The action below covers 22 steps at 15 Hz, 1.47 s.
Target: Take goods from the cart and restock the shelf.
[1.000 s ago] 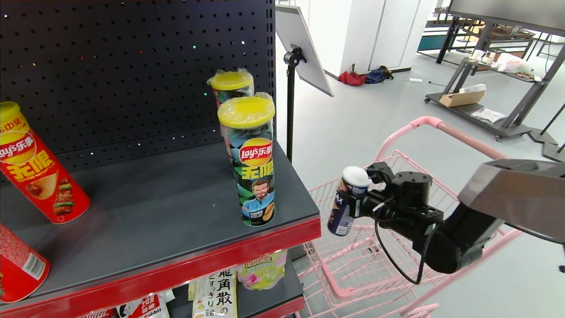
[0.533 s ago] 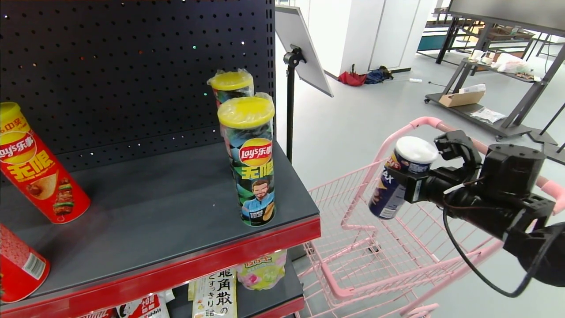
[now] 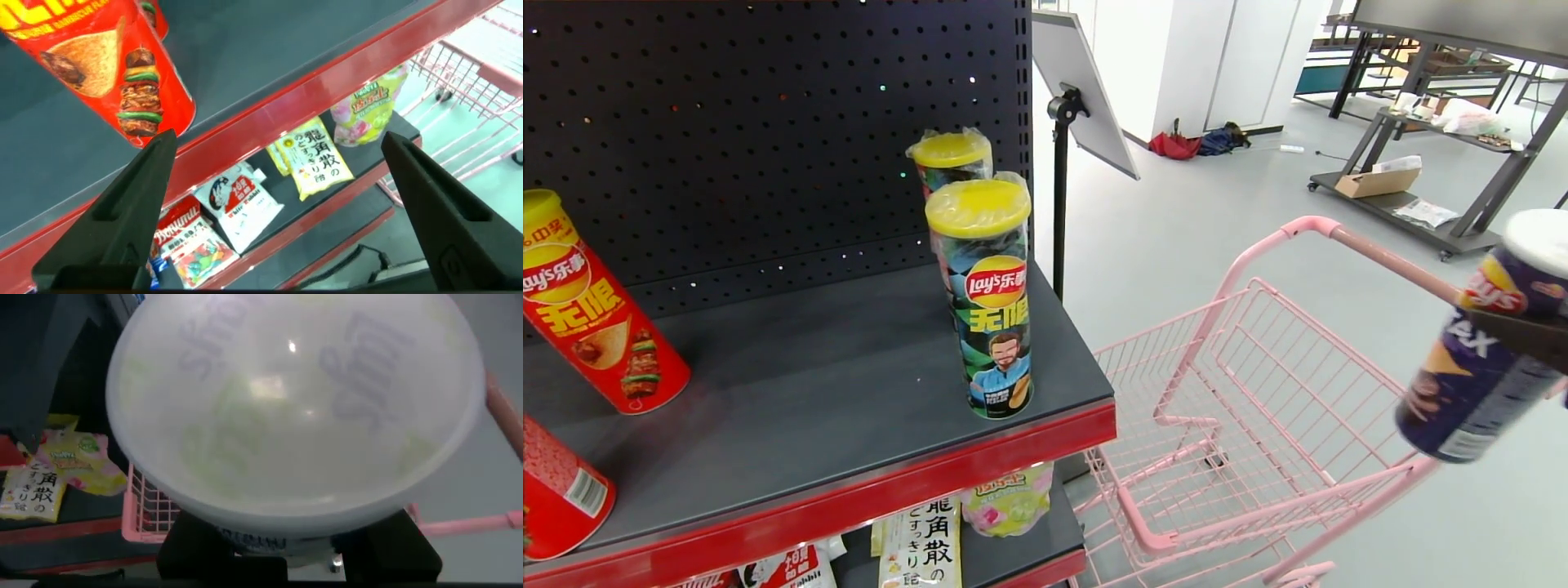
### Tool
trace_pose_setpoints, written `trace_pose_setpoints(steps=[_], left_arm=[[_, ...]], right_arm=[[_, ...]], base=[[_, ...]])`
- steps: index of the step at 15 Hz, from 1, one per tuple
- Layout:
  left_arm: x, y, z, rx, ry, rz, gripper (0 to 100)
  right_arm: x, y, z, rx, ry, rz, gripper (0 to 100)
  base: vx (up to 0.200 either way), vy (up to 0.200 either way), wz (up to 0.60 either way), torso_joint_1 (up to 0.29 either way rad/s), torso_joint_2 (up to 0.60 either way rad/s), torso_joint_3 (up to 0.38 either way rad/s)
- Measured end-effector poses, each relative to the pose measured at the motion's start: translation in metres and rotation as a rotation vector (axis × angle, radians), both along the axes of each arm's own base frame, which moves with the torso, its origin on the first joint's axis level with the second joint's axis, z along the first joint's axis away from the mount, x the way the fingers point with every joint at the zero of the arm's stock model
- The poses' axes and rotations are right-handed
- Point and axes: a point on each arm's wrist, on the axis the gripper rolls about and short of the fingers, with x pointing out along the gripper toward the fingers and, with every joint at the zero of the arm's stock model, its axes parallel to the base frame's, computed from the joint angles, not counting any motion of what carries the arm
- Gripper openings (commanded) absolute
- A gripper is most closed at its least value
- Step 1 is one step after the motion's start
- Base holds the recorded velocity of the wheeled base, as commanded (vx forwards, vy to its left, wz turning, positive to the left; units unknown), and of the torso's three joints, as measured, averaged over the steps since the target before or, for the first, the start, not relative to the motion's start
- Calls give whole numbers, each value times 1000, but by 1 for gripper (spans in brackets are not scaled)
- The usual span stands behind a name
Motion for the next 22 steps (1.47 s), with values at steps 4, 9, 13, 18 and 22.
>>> trace_pose_setpoints(steps=[4, 9, 13, 18, 22], left_arm=[[-4, 0, -2, 2, -33, -30, 100], [-7, 1, 0, 23, -63, -36, 100], [-8, 1, 1, 28, -72, -36, 100], [-8, 1, 1, 29, -73, -36, 100], [-9, 1, -1, 29, -77, -33, 100]], right_arm=[[-73, -14, -8, -35, -54, -102, 0], [-93, -16, -14, -32, -112, -129, 0], [-97, -17, -18, -32, -114, -129, 0], [-96, -16, -21, -33, -104, -123, 0], [-92, -16, -24, -35, -83, -122, 0]], base=[[0, 0, 0, 0, 0, 0], [0, 0, 0, 45, -111, -63], [0, 0, 0, 154, -385, -224], [0, 0, 0, 161, -374, -216], [0, 0, 0, 156, -355, -201]])
